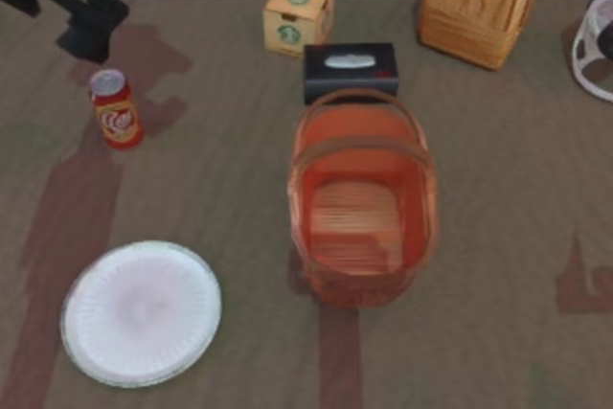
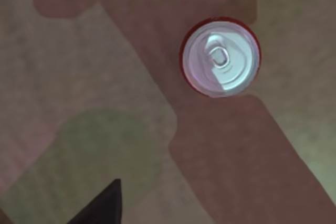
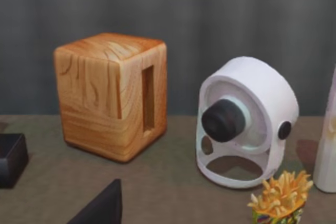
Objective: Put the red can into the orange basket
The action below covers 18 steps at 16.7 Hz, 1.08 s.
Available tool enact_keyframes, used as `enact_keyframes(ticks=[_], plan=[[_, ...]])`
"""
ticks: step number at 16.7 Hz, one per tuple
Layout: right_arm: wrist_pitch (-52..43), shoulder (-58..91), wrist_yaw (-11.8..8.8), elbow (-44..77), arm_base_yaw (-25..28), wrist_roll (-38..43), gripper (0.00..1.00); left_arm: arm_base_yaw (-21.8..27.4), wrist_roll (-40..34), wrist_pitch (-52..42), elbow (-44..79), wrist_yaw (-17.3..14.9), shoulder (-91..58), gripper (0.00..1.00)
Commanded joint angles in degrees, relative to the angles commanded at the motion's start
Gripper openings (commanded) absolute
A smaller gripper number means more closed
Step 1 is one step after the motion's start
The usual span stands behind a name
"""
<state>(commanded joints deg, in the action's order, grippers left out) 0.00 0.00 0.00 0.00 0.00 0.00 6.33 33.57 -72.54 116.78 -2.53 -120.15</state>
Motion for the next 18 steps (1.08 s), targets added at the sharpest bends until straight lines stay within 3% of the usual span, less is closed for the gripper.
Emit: enact_keyframes(ticks=[8, 18], plan=[[0.0, 0.0, 0.0, 0.0, 0.0, 0.0, 1.0, 0.06, 6.9, -13.67, 28.4, 1.86, -27.49, 1.0], [0.0, 0.0, 0.0, 0.0, 0.0, 0.0, 1.0, -0.04, 7.51, -13.82, 29.83, 2.07, -29.87, 1.0]])
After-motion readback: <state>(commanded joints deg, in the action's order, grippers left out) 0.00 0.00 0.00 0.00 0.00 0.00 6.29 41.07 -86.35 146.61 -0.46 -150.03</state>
